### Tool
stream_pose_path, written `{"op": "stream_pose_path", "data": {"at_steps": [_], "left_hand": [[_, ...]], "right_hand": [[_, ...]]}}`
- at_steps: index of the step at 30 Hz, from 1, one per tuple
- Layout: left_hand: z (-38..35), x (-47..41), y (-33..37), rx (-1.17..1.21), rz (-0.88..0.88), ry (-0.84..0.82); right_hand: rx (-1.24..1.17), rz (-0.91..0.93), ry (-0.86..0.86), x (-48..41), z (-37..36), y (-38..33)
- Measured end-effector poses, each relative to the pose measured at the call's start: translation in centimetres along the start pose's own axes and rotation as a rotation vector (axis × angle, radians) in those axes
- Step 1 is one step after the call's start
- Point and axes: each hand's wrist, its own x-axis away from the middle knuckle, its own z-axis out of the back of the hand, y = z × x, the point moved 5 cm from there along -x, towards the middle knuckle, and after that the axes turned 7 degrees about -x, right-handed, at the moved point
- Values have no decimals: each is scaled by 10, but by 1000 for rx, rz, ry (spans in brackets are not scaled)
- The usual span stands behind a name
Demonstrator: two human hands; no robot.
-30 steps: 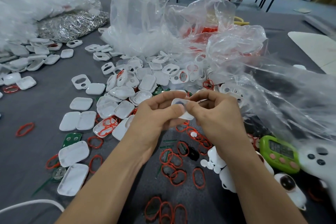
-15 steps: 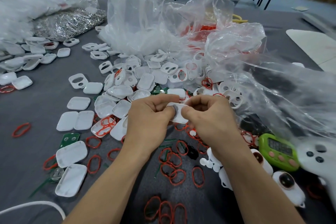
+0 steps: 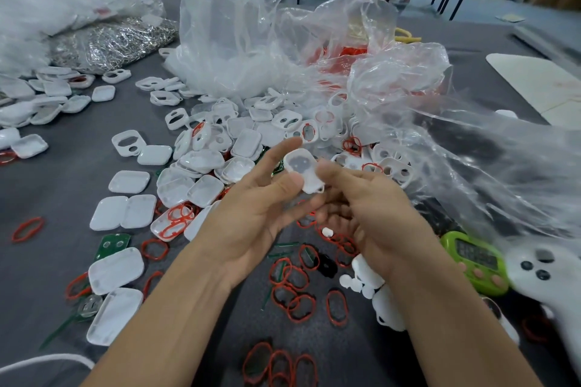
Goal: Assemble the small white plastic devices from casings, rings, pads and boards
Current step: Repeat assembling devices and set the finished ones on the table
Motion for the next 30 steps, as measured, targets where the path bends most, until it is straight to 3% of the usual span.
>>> {"op": "stream_pose_path", "data": {"at_steps": [4, 6, 8, 11, 16, 20, 30], "left_hand": [[3, 0, -2, 46, 71, -59], [4, 0, 0, 108, 91, -87], [7, 0, 1, 150, 107, -94], [11, 0, 4, 173, 127, -64], [15, 1, 8, 257, 120, -12], [18, 1, 10, 284, 112, 14], [16, 2, 10, 288, 126, -3]], "right_hand": [[220, 226, 265, 0, 33, -27], [457, 386, 391, 0, 46, -42], [747, 466, 395, -3, 45, -52], [1132, 402, 286, -12, 33, -58], [1463, 191, 149, -22, 24, -48], [1497, 202, 160, -15, 33, -49], [1577, 36, 157, 2, 26, -42]]}}
